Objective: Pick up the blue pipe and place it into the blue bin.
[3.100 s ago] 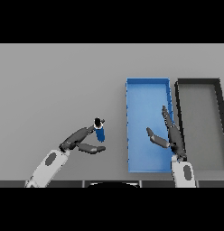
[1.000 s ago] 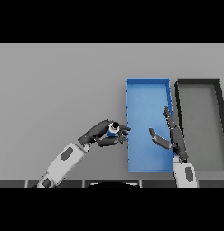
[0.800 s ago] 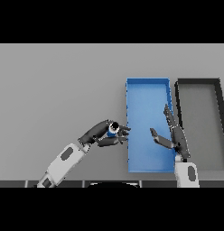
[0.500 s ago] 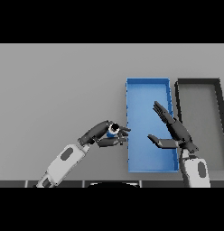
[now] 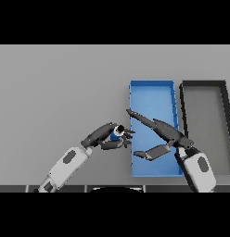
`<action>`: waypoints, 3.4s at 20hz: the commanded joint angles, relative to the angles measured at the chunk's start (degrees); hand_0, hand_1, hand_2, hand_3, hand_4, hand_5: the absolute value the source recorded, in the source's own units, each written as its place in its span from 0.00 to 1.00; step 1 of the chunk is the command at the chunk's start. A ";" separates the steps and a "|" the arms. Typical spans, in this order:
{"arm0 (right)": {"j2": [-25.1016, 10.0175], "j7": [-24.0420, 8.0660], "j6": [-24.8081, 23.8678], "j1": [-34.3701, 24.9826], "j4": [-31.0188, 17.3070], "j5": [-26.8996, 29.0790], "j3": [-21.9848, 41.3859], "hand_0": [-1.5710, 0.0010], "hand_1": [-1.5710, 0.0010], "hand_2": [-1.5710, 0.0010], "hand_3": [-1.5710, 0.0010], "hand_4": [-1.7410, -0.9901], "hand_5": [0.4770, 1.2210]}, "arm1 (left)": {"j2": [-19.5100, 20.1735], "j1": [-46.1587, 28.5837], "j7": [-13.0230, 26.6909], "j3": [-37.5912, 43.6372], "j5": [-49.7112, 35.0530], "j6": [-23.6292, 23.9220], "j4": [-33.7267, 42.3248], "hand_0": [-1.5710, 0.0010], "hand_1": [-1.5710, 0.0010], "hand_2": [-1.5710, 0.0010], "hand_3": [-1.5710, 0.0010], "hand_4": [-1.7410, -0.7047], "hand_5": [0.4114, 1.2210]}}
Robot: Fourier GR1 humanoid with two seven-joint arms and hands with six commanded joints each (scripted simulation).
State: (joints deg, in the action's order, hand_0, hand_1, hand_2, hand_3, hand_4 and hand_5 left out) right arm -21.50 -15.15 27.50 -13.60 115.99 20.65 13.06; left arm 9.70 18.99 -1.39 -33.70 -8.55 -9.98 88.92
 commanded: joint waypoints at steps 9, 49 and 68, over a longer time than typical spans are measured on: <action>5.56 -4.21 3.16 -12.49 -7.75 -1.40 5.89 1.00 1.00 1.00 1.00 0.68 0.07 | -0.31 0.84 -1.42 0.90 -1.95 -2.37 -1.69 0.00 0.00 0.00 0.04 0.01 1.00; 21.70 -6.92 11.25 -16.64 -14.40 -5.83 3.83 0.00 0.00 0.00 0.00 0.34 1.00 | 4.07 2.66 -2.40 -0.62 4.83 -4.40 -2.57 0.95 0.96 0.96 0.98 0.88 0.38; 13.95 -18.34 -6.89 -37.51 -15.75 24.65 -4.41 0.00 0.00 0.00 0.00 0.33 1.00 | 4.41 0.21 3.78 -0.35 2.77 -3.25 -1.51 1.00 1.00 1.00 1.00 0.85 0.10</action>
State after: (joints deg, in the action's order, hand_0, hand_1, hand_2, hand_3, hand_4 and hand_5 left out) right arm -7.61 -33.24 20.53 -51.24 100.24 45.29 8.58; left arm 14.11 19.22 2.35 -34.04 -5.78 -13.23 87.42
